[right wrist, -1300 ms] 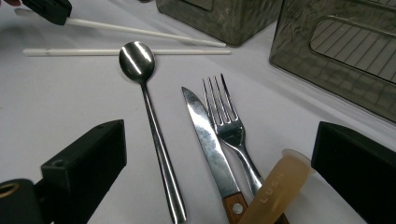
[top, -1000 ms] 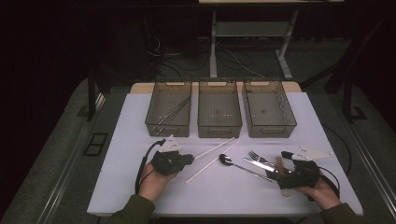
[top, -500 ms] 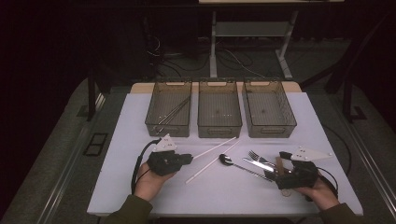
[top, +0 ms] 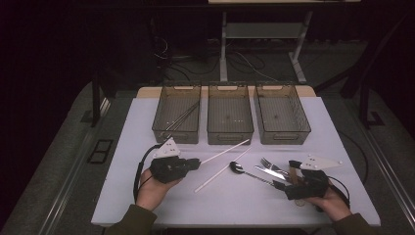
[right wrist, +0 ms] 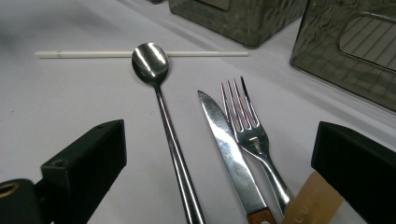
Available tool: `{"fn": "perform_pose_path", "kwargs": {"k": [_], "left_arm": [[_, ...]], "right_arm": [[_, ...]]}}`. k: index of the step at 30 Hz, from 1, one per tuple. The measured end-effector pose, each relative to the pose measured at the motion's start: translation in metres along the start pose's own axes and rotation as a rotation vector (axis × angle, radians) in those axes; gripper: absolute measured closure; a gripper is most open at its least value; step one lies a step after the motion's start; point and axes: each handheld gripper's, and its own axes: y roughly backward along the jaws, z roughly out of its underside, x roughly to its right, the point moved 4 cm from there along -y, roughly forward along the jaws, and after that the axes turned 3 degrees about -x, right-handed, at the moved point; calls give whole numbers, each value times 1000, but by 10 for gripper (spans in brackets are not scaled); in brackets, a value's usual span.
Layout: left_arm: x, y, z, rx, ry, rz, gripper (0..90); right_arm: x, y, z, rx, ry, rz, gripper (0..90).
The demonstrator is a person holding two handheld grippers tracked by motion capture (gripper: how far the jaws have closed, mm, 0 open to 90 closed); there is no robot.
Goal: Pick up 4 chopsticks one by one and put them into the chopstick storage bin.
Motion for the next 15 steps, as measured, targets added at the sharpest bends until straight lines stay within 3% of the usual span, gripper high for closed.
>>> {"fn": "perform_pose_path", "kwargs": {"k": [9, 15], "left_arm": [[-10, 13, -8, 43, 12, -21, 833], [-19, 12, -12, 30, 6, -36, 833]], "right_arm": [[1, 0, 0, -1, -1, 2, 32], [3, 1, 0, 3, -7, 4, 32]]}}
